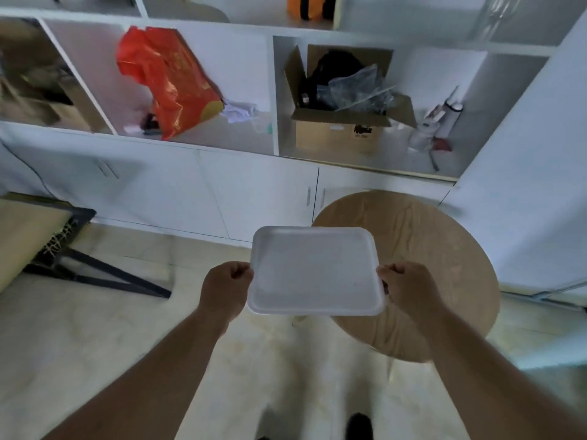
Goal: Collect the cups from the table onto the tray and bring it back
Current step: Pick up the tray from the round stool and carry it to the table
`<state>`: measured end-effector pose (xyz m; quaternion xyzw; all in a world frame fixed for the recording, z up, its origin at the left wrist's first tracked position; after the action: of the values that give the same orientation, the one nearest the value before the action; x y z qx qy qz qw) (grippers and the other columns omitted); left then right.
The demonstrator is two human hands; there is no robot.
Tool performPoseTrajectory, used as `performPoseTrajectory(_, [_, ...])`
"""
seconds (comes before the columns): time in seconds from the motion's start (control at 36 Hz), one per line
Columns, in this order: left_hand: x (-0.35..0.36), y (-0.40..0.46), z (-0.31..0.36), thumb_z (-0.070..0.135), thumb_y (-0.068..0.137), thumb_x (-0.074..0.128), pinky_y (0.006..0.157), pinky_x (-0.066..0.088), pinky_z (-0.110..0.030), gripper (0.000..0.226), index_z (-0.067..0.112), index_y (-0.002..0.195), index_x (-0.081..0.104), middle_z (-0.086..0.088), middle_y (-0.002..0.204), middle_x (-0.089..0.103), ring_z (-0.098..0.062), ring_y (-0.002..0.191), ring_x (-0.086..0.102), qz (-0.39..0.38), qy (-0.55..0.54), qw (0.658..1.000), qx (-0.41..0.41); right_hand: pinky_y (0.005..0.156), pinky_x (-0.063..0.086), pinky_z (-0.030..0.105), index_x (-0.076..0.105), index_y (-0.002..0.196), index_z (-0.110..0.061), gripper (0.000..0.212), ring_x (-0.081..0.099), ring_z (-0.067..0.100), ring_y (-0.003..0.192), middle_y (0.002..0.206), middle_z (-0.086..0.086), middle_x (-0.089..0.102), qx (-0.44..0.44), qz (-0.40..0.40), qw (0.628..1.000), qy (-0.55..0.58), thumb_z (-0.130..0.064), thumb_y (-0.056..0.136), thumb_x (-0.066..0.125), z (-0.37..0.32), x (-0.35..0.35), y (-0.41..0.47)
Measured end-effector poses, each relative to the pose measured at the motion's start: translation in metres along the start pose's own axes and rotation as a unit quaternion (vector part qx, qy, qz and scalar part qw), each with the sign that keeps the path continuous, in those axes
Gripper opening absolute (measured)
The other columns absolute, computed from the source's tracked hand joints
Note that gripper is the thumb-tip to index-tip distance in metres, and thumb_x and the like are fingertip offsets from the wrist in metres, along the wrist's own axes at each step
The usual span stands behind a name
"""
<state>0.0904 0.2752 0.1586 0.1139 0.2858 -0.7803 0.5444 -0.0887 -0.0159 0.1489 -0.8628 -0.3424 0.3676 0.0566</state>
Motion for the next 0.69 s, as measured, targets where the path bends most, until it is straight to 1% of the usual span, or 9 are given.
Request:
performPoseTrajectory(0.11, [-0.038,-0.009,-0.013,0.014,0.096,0.062,0.071,0.055,-0.037,0.031,0.031,0.072,0.072,-0.011,0.091,0.078,-0.024,0.076,0.064,0.014,-0.004,1.000,0.005,0.060,0.042,0.036,0.072,0.085,0.010,0.034,0.054,0.023,0.058,0.083,0.031,0.072,-0.029,-0.006,1.000,0.003,-0.021,0.094,0.063,-0.018,0.022,-0.023])
performPoseTrajectory(0.22, [-0.067,-0.024,-0.024,0.014,0.097,0.061,0.075,0.057,-0.034,0.035,0.039,0.074,0.069,0.004,0.091,0.078,-0.025,0.091,0.072,0.038,-0.021,0.999,0.002,0.059,0.042,0.035,0.074,0.081,0.006,0.034,0.054,0.022,0.057,0.080,0.029,0.072,-0.050,-0.017,0.999,0.008,-0.023,0.095,0.063,-0.035,0.039,-0.043])
performPoseTrajectory(0.28, [-0.077,-0.032,-0.028,0.014,0.097,0.061,0.077,0.055,-0.032,0.037,0.039,0.071,0.069,0.003,0.093,0.078,-0.025,0.090,0.070,0.052,-0.029,0.998,0.000,0.059,0.041,0.035,0.074,0.080,0.006,0.034,0.053,0.022,0.057,0.075,0.029,0.071,-0.064,-0.024,0.998,0.017,-0.022,0.096,0.062,-0.042,0.044,-0.051])
performPoseTrajectory(0.39, [-0.099,-0.047,-0.038,0.014,0.096,0.063,0.070,0.052,-0.028,0.036,0.036,0.069,0.070,-0.003,0.090,0.079,-0.023,0.084,0.066,0.082,-0.030,0.996,-0.004,0.052,0.041,0.027,0.074,0.079,0.005,0.029,0.051,0.017,0.052,0.062,0.009,0.063,-0.080,-0.051,0.995,0.037,-0.012,0.098,0.061,-0.057,0.056,-0.069])
performPoseTrajectory(0.44, [-0.110,-0.053,-0.047,0.016,0.097,0.063,0.067,0.051,-0.028,0.029,0.027,0.072,0.074,-0.008,0.089,0.078,-0.021,0.080,0.064,0.090,-0.026,0.996,-0.012,0.047,0.043,0.019,0.073,0.075,-0.003,0.028,0.052,0.015,0.053,0.063,0.007,0.064,-0.090,-0.063,0.992,0.054,-0.008,0.099,0.060,-0.064,0.062,-0.078])
performPoseTrajectory(0.5, [-0.122,-0.058,-0.056,0.018,0.096,0.062,0.069,0.050,-0.030,0.022,0.013,0.082,0.079,-0.014,0.093,0.078,-0.019,0.078,0.062,0.098,-0.024,0.995,-0.021,0.043,0.042,0.015,0.073,0.076,-0.001,0.027,0.051,0.017,0.054,0.064,0.010,0.062,-0.103,-0.071,0.990,0.070,-0.008,0.100,0.060,-0.069,0.069,-0.085])
performPoseTrajectory(0.58, [-0.141,-0.068,-0.068,0.018,0.097,0.062,0.073,0.055,-0.032,0.021,0.018,0.085,0.079,-0.006,0.089,0.078,-0.020,0.082,0.069,0.110,-0.027,0.993,-0.027,0.056,0.044,0.030,0.072,0.075,0.005,0.032,0.052,0.023,0.061,0.063,0.012,0.060,-0.119,-0.088,0.987,0.069,-0.013,0.099,0.061,-0.078,0.084,-0.094])
performPoseTrajectory(0.64, [-0.155,-0.073,-0.076,0.017,0.097,0.062,0.072,0.056,-0.032,0.021,0.021,0.086,0.080,-0.003,0.086,0.078,-0.022,0.080,0.069,0.120,-0.032,0.992,-0.024,0.061,0.043,0.037,0.070,0.064,-0.004,0.034,0.051,0.025,0.061,0.056,0.007,0.058,-0.122,-0.094,0.986,0.070,-0.014,0.096,0.064,-0.082,0.097,-0.098])
performPoseTrajectory(0.69, [-0.170,-0.076,-0.085,0.017,0.096,0.062,0.067,0.053,-0.032,0.022,0.019,0.084,0.080,-0.008,0.083,0.077,-0.020,0.072,0.063,0.127,-0.039,0.991,-0.024,0.061,0.044,0.038,0.069,0.058,-0.013,0.036,0.051,0.023,0.058,0.048,-0.002,0.057,-0.114,-0.097,0.986,0.070,-0.015,0.094,0.065,-0.084,0.111,-0.102])
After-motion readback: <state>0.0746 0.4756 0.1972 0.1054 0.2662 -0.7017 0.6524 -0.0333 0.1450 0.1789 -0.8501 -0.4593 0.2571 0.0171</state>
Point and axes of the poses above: each hand's wrist, its own y-axis towards the middle knuckle, its own x-axis out of the palm, z = x × y, the point moved 5 cm from there along y, towards the middle knuckle
